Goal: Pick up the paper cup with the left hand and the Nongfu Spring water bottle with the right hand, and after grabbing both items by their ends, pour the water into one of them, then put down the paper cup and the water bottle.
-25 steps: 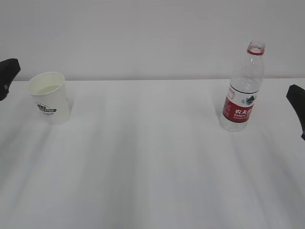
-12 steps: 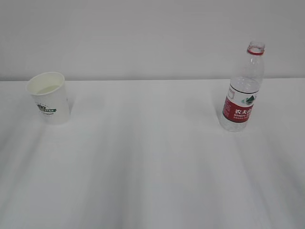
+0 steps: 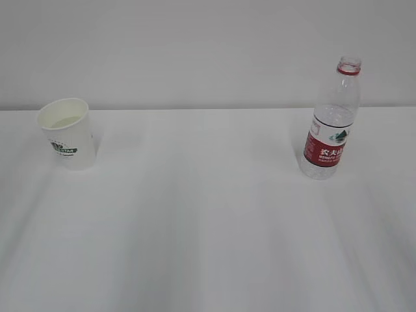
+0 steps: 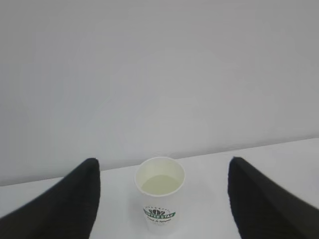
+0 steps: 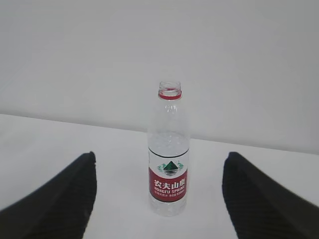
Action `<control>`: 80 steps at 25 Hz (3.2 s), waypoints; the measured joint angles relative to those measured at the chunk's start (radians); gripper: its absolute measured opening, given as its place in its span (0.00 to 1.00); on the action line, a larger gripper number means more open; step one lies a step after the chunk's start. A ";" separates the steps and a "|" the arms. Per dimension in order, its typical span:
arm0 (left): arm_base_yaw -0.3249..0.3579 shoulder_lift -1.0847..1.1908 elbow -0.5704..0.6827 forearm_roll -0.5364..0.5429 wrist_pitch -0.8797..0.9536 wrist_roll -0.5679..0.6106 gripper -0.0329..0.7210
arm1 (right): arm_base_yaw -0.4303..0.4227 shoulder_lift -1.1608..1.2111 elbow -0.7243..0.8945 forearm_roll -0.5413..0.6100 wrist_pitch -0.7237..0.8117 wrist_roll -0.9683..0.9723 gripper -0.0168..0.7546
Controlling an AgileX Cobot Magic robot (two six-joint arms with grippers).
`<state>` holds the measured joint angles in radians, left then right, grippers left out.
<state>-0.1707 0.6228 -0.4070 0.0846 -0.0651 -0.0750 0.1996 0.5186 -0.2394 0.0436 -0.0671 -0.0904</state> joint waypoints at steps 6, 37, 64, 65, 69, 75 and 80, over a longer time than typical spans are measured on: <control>0.000 -0.121 0.000 0.000 0.157 0.000 0.81 | 0.000 -0.070 -0.060 0.000 0.135 0.000 0.79; 0.000 -0.341 -0.284 -0.052 1.201 0.000 0.81 | 0.000 -0.325 -0.339 -0.003 1.041 0.018 0.79; -0.019 -0.552 -0.158 -0.056 1.218 0.000 0.75 | 0.000 -0.458 -0.265 -0.044 1.221 0.076 0.79; -0.019 -0.552 -0.144 -0.056 1.204 0.000 0.75 | 0.000 -0.458 -0.263 -0.044 1.219 0.076 0.79; -0.019 -0.552 -0.115 -0.056 1.180 0.000 0.73 | 0.000 -0.458 -0.257 -0.053 1.216 0.076 0.79; -0.019 -0.552 -0.113 -0.056 1.175 0.000 0.67 | 0.000 -0.458 -0.257 -0.053 1.215 0.078 0.79; -0.019 -0.554 -0.113 -0.056 1.173 0.000 0.66 | 0.000 -0.458 -0.257 -0.053 1.215 0.078 0.79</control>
<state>-0.1894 0.0691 -0.5203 0.0288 1.1082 -0.0750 0.1996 0.0607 -0.4969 -0.0094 1.1481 -0.0124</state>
